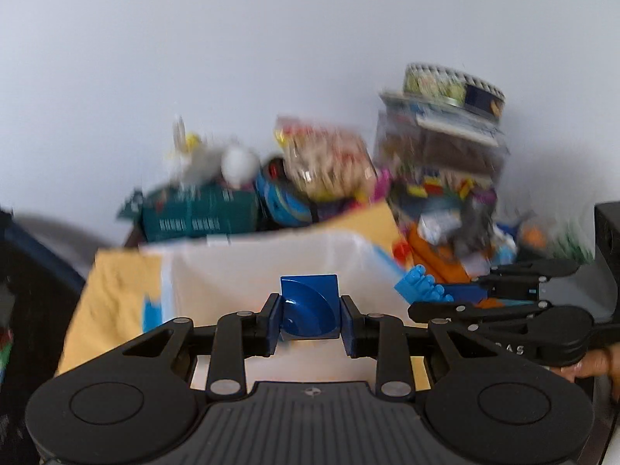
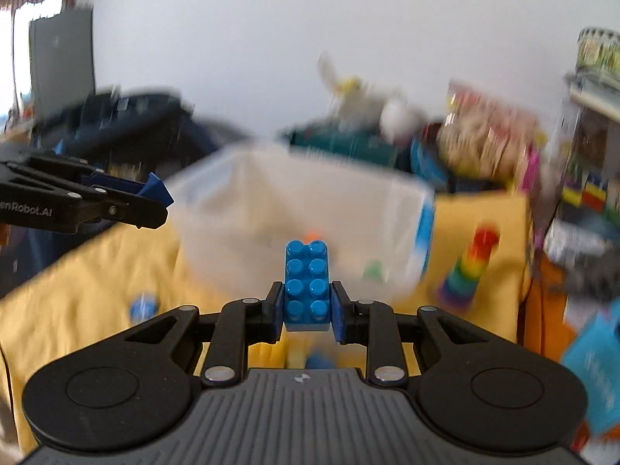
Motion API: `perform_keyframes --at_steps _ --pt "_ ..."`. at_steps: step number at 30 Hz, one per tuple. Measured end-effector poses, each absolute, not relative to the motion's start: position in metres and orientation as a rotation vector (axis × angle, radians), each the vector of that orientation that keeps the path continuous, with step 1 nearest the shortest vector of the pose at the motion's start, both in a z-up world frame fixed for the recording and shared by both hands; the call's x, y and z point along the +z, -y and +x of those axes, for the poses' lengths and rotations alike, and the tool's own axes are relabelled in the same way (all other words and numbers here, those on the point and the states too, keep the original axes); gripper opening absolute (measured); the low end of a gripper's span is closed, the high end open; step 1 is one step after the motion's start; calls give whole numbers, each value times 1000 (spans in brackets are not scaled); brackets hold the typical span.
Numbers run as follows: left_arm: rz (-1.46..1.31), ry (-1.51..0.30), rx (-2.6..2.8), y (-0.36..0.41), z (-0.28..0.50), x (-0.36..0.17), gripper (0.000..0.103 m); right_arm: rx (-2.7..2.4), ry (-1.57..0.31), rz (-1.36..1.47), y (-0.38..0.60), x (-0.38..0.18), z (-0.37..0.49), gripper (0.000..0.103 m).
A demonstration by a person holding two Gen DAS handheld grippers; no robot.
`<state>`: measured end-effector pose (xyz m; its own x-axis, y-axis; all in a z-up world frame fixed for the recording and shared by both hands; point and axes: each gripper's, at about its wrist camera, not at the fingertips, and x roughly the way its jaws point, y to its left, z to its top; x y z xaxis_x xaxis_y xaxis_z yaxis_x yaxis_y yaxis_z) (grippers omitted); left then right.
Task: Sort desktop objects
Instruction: 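Carry both blue pieces over the white bin and open both tools, then grasp the blue airplane disc with left tool while right grasps frog block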
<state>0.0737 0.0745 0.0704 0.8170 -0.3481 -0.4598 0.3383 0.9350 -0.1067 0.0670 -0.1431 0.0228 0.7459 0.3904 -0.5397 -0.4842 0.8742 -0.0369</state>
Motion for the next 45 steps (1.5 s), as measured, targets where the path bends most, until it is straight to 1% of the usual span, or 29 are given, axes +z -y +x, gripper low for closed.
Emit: perform_keyframes --at_steps 4,7,10,12,15,16,17,18,19,21,23,25,28,30,31,32,36,38,41,45 --pt "-47 -444 -349 -73 103 85 34 440 -473 -147 133 45 98 27" --pt "-48 -425 -347 -70 117 85 34 435 -482 -61 126 48 123 27" --pt "-11 -474 -310 -65 138 66 34 422 -582 30 123 32 151 27" --pt "21 -535 -297 -63 151 46 34 395 -612 -6 113 20 159 27" --pt "55 -581 -277 -61 157 24 36 370 -646 -32 106 4 165 27" --pt "55 -602 -282 -61 157 19 38 371 -658 -30 106 1 166 28" --pt "51 -612 -290 -63 156 17 39 368 -664 -35 105 -3 166 33" --pt "48 -612 -300 -64 153 15 39 364 -672 -47 105 -6 166 45" --pt "49 -609 -302 -65 151 16 39 365 -671 -50 106 -6 164 45" --pt "42 -600 -295 -66 148 21 43 366 -657 -44 108 -4 160 44" --pt "13 -577 -292 -71 139 28 53 361 -642 -38 110 1 157 44" --pt "1 -553 -291 -75 125 35 58 366 -618 -31 112 6 152 45" --pt "18 -517 -291 -84 95 38 60 387 -608 8 118 10 137 46" --pt "36 -514 -247 -91 72 31 64 416 -587 6 120 11 123 47" --pt "37 -540 -203 -93 62 24 67 428 -576 -12 121 10 114 48" --pt "24 -579 -164 -96 53 15 67 437 -570 -32 121 7 105 51" --pt "-57 -774 -137 -102 28 -38 67 444 -555 -177 115 -17 62 52" --pt "-64 -848 -161 -98 22 -56 67 463 -624 -216 112 -39 52 53" --pt "-48 -865 -208 -88 12 -64 67 484 -748 -176 115 -62 46 53" --pt "-31 -854 -224 -81 12 -63 67 481 -776 -174 113 -66 43 53"
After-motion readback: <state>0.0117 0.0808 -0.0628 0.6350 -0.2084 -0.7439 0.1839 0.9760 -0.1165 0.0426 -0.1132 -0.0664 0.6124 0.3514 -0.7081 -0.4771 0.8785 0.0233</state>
